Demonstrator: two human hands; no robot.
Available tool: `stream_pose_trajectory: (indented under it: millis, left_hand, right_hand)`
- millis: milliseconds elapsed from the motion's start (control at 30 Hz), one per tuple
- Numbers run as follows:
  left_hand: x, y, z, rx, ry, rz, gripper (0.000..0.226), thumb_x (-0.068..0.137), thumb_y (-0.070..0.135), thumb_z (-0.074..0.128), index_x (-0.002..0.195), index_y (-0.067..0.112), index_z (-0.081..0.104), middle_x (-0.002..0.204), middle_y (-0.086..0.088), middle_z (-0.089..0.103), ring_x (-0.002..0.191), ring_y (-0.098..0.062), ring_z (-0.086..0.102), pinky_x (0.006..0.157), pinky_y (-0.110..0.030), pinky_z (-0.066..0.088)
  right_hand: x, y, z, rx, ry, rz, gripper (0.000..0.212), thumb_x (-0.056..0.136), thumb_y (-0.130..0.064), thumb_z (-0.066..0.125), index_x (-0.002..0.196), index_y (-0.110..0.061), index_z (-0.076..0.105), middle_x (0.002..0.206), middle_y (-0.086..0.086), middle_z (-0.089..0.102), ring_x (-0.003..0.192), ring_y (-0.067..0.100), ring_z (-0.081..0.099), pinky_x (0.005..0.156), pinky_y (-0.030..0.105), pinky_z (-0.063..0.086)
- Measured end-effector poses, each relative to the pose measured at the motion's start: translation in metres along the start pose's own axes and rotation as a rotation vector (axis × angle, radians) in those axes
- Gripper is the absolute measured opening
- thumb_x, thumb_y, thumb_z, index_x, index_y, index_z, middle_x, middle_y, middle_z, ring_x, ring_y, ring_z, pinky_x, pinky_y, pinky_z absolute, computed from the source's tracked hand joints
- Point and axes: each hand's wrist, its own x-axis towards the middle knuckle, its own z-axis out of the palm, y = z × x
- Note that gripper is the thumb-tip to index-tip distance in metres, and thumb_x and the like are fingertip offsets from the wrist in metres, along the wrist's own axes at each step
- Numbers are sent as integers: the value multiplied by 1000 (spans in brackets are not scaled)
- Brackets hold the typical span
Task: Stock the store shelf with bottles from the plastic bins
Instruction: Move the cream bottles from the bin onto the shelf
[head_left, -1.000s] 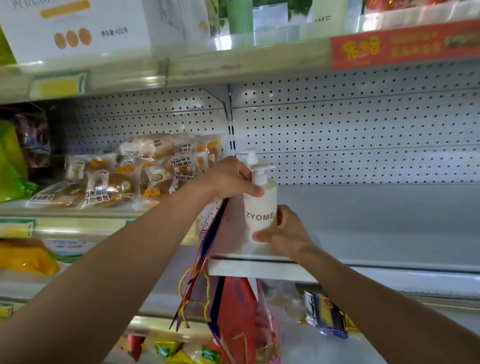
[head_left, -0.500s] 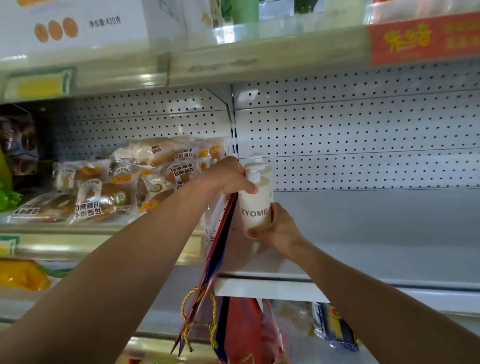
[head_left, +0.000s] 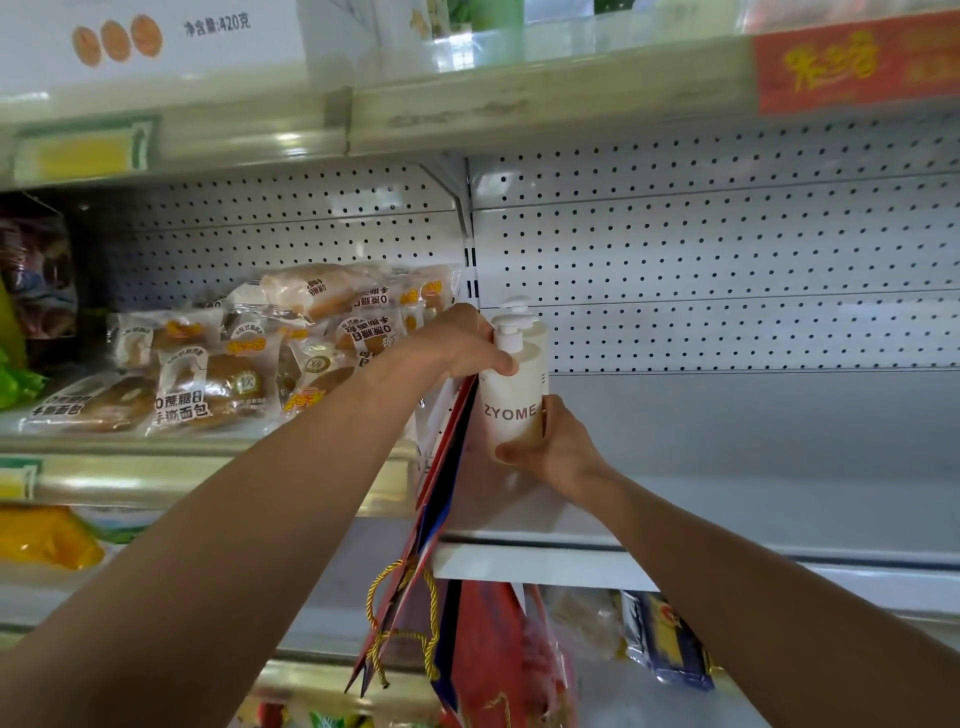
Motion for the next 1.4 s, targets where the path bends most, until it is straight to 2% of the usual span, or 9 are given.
stream_pose_trajectory:
  millis: [167,300,467,633,767,967,1100,1267,1400]
  left_hand:
    - [-10,2,4,-38,29,-38,54,77,28,77,124,10,59,122,-5,63,108,-22,60,98,-37,48]
    - [-31,2,5,-14,135,-42,61,82,26,73,136,13,47,134,-4,54,118,-20,54,89,-26,43]
    - [-84,11,24,-135,277,90,34,85,26,71,116,15,63,112,0,67,102,-14,62,97,-36,50]
    - [-142,28,75,-116,306,143,24,85,34,69,107,23,68,99,6,72,89,-13,66,87,-37,54]
    - [-191,41,131,-129,241,164,18,86,37,67,102,29,68,87,13,71,75,-7,66,80,-35,55]
    - [-240,42,219,-162,38,80,22,90,35,64,109,25,68,91,16,69,79,-3,66,79,-30,55]
    - [-263,37,280,-147,-76,48,21,88,33,66,106,22,70,93,9,71,77,-2,63,74,-22,48]
    - [-274,27,352,-150,-254,-56,26,87,34,67,109,21,69,104,4,72,92,-11,65,87,-30,51]
    - [-275,16,410,-117,-381,-102,21,86,34,65,104,23,68,106,6,70,99,-13,64,85,-25,47]
  right_hand:
    - [-9,4,-10,-123,-7,-31,69,77,-17,76,136,-13,40,131,7,53,118,23,53,99,41,47]
    - [-27,13,-26,-233,35,-116,65,84,-20,70,141,-13,38,134,7,52,123,20,50,102,39,44]
    - [-69,26,-56,-400,74,-265,39,91,-29,63,127,-19,54,116,-4,62,96,6,54,83,24,45]
    - [-124,46,-91,-543,108,-356,30,93,-28,58,122,-22,59,110,-7,65,97,9,60,81,24,44]
    - [-174,72,-114,-571,133,-387,24,92,-26,58,115,-23,63,105,-9,66,92,10,61,75,25,43]
    - [-239,131,-134,-539,85,-270,21,90,-23,59,110,-23,65,105,-8,66,94,12,62,77,29,48]
    - [-273,183,-140,-500,30,-141,19,91,-25,59,109,-25,64,102,-9,65,91,11,59,75,27,46]
    - [-299,251,-137,-491,-67,89,25,90,-29,60,115,-28,61,110,-10,62,97,9,60,84,29,48]
    - [-311,311,-129,-534,-113,252,25,89,-30,60,114,-26,60,115,-7,61,105,14,59,84,28,46]
